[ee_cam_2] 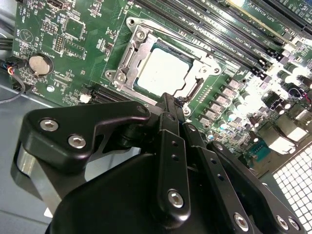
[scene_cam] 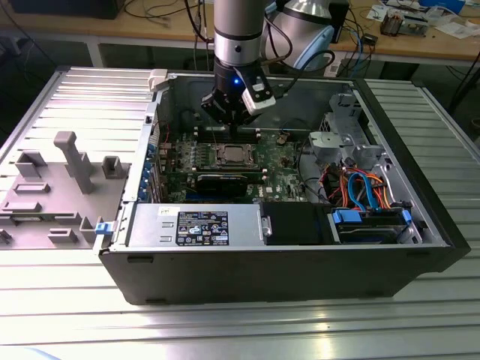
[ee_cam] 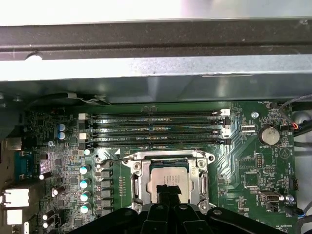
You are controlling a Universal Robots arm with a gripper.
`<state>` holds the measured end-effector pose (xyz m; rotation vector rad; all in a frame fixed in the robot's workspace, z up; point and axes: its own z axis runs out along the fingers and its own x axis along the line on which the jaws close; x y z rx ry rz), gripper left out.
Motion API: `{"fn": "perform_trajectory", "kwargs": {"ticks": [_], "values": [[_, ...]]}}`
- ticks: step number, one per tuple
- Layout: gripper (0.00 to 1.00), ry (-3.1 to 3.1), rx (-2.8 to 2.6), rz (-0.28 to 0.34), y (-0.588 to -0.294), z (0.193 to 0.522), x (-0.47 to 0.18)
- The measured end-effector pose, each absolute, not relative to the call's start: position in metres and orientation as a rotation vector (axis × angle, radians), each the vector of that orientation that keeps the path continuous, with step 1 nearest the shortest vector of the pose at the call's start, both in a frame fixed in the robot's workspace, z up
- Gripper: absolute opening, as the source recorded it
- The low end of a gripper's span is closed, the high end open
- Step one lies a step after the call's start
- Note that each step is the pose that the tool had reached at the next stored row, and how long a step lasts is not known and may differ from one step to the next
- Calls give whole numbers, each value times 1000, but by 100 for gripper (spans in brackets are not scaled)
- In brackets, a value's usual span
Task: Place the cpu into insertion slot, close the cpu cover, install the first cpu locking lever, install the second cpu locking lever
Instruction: 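Install the first cpu locking lever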
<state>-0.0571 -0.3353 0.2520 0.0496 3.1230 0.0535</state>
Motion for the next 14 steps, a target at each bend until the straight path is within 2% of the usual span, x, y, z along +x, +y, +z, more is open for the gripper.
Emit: {"fn": "perform_trajectory", "kwargs": {"ticks": [14], "values": [[11,3123,43,54,-335,252,-63]]}}
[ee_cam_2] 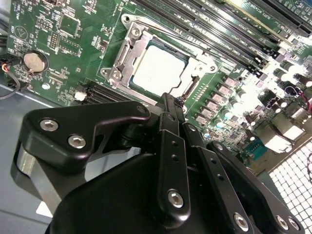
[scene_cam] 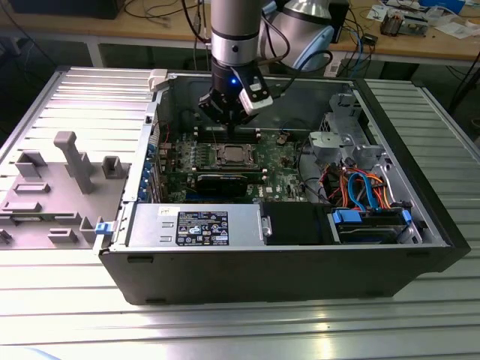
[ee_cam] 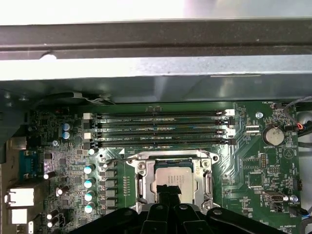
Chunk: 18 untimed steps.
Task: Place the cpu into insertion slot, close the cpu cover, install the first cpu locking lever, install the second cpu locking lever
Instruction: 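Install the first cpu locking lever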
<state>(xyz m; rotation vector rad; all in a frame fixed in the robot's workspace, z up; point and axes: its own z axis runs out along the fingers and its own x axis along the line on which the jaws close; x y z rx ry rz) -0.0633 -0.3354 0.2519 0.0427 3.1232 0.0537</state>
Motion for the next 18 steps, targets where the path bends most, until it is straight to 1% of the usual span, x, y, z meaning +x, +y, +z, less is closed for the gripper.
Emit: {"fn": "perform_trajectory", "kwargs": {"ticks": [12,18], "values": [[11,3124,-25,54,-335,252,-74],[11,3117,-32,54,-335,252,-94]]}}
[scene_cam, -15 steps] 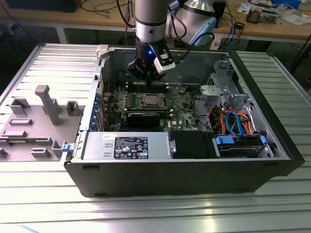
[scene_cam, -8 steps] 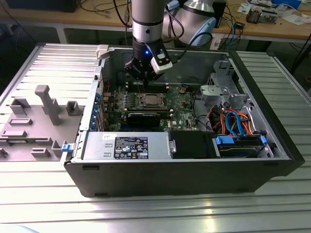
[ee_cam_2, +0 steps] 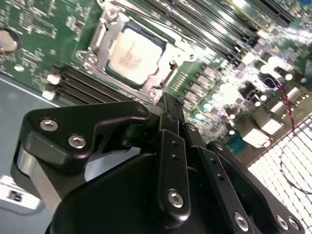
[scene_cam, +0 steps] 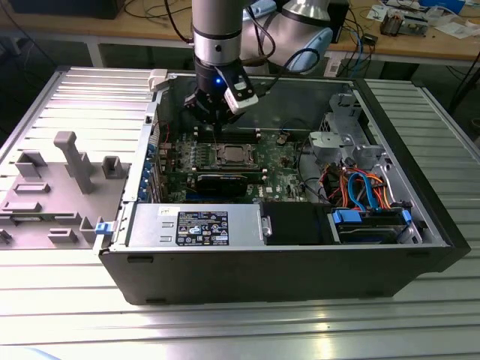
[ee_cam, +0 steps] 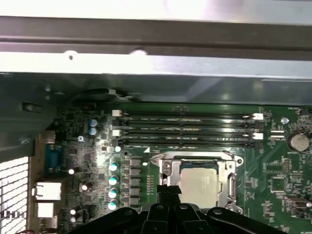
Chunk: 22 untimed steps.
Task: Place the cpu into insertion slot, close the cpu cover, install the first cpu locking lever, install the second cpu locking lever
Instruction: 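Install the first cpu locking lever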
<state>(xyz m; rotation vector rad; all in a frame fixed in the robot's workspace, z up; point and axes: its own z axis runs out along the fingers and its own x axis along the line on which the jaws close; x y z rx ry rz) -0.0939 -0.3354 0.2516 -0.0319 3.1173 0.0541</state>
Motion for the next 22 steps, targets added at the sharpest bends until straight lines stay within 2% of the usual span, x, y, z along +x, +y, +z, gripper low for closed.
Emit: {"fn": "perform_trajectory", "kwargs": {"ticks": [22], "values": [[11,3112,8,53,-330,253,-118]]}}
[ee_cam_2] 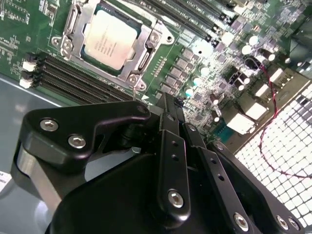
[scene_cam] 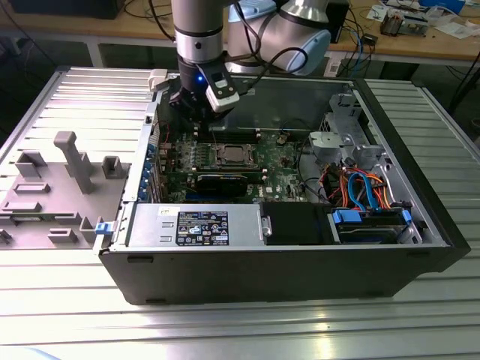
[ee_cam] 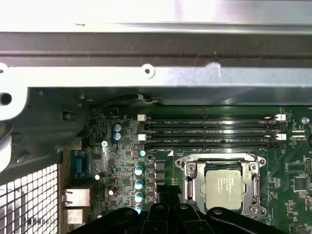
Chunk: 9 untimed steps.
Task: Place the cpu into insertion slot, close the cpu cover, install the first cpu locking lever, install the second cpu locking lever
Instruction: 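Install the first cpu locking lever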
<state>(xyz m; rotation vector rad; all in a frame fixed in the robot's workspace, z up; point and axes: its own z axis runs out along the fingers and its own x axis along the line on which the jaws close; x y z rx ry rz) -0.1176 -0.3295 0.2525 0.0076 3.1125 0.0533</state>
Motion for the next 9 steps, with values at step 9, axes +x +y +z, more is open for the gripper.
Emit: {"fn": "perform_trajectory", "kwargs": {"ticks": [9], "values": [[11,3111,6,53,-313,256,-118]]}}
